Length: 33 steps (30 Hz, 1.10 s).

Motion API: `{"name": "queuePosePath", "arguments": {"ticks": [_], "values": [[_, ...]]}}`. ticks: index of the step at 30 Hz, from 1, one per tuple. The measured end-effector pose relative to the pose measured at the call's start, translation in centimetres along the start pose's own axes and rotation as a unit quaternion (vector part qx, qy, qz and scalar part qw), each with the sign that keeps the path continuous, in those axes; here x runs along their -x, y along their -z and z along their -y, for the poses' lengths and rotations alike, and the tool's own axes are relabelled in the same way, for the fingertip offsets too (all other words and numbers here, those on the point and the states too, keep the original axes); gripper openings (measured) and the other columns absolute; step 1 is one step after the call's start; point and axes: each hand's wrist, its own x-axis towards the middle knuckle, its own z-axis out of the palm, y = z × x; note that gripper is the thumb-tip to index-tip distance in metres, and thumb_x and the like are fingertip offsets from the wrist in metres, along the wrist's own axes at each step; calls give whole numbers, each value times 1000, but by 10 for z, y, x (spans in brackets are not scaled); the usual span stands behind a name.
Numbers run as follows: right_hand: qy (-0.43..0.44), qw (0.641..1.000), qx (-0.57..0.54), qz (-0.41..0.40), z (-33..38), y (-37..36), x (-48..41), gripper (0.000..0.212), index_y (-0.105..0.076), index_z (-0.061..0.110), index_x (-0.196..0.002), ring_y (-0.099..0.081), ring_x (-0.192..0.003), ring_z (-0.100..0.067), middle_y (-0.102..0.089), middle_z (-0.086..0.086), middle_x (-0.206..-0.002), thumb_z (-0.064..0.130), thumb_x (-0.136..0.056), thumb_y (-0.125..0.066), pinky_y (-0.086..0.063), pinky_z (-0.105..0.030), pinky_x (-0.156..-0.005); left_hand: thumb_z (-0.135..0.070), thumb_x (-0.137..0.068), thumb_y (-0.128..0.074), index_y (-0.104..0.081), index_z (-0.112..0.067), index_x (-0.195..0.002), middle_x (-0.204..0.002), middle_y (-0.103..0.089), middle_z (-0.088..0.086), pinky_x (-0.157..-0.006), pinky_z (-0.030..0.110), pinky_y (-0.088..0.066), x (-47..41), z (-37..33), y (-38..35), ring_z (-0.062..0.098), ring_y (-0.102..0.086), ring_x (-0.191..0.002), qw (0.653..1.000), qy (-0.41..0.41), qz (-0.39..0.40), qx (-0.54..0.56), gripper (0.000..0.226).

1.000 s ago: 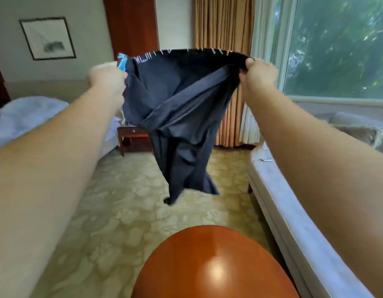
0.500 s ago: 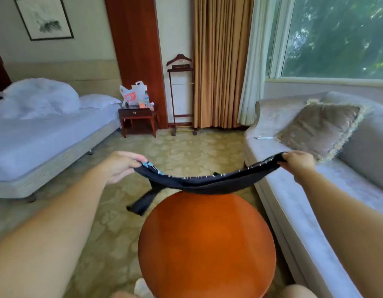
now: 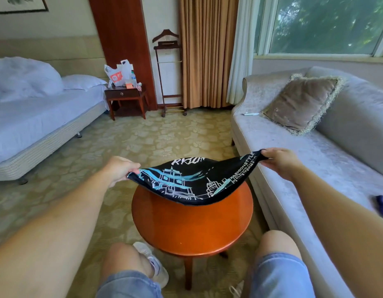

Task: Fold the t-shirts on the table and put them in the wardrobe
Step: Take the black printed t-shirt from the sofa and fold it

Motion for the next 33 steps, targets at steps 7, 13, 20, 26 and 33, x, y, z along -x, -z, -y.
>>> {"name": "queuePosePath", "arguments": {"ticks": [7,13,20,26,33], "values": [[-44,966,242,78,-17,21,33,10,-65,-5,-96,-70,-78,-23,-69,-21,-95,-1,-92,-57,-58,-21,-61,-7,-89,-69,-67,4,-91,-63,-71,8,-45,17,-50,45,25,4,11,-68,-56,993,23,56,-102,11],[-222,860,420,186,-39,34,60,9,-59,-9,-101,-61,-65,-20,-65,-22,-95,-6,-95,-53,-57,-22,-61,-11,-93,-63,-66,0,-96,-94,-75,12,-57,19,-50,78,57,-2,12,-68,-72,948,127,215,-196,12],[-302,706,613,186,-78,37,39,24,-65,4,-108,-69,-72,-20,-72,-7,-93,23,-95,-63,-54,-25,-64,-55,-94,-52,-60,-18,-115,-102,-71,3,-45,17,-25,49,82,-27,7,-40,-52,821,223,334,-406,43],[-28,720,677,154,-116,-48,-13,41,-58,7,-129,-55,-116,-29,-59,-12,-126,34,-100,-49,-46,-34,-95,-49,-90,-61,-67,-12,-110,-110,-67,10,-76,29,-48,-24,110,-81,29,-64,-101,893,16,152,-424,43],[4,700,682,210,-183,-145,-57,75,-6,24,-157,7,-150,-31,5,-7,-164,61,-98,-34,-5,-56,-119,-60,-95,-43,-8,-30,-156,-164,1,3,-120,50,-16,-85,126,-142,28,-2,-150,867,-38,105,-485,76]]}}
